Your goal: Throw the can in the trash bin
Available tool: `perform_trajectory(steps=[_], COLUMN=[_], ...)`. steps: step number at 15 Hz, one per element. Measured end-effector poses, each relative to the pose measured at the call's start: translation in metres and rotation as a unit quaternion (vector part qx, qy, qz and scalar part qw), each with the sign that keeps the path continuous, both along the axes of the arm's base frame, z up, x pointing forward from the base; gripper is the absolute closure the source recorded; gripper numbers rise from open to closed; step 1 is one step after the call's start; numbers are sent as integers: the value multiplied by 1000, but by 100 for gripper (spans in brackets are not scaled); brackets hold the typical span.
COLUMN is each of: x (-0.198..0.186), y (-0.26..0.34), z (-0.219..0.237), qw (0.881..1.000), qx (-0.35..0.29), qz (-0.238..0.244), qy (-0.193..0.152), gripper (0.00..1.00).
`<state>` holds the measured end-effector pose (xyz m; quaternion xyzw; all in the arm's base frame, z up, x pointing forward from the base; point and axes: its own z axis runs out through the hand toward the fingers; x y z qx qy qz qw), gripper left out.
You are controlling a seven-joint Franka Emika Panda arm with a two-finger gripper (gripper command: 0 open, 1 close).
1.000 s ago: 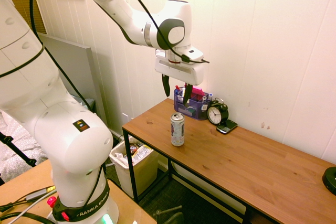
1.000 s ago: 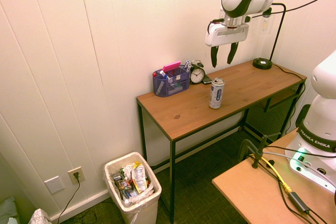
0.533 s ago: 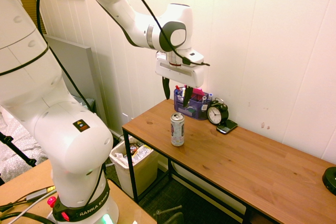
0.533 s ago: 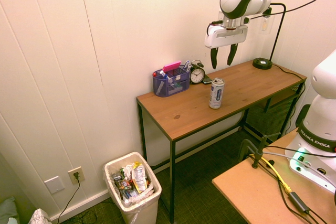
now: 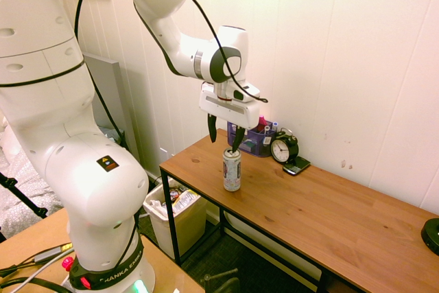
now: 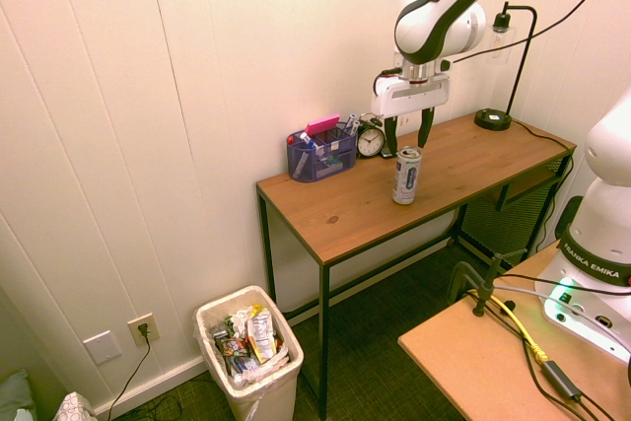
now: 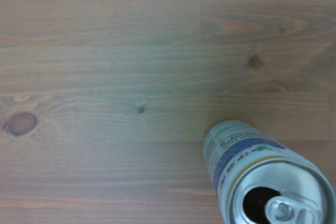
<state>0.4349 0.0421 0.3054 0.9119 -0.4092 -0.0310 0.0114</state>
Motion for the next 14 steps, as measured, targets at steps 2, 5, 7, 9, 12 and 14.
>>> perform_trajectory(steps=[2, 5, 7, 9, 12, 14], x=[0, -1, -2, -2, -2, 2], y=[-1, -6, -6, -6, -7, -8], z=[0, 0, -2, -6, -19, -27], qw=[1000, 1000, 1000, 1000, 999, 999], qx=[-1, -11, -15, -16, -28, -28], qz=[-4, -10, -12, -14, -19, -22], qy=[0, 3, 7, 11, 21, 17], gripper=[0, 0, 0, 0, 0, 0])
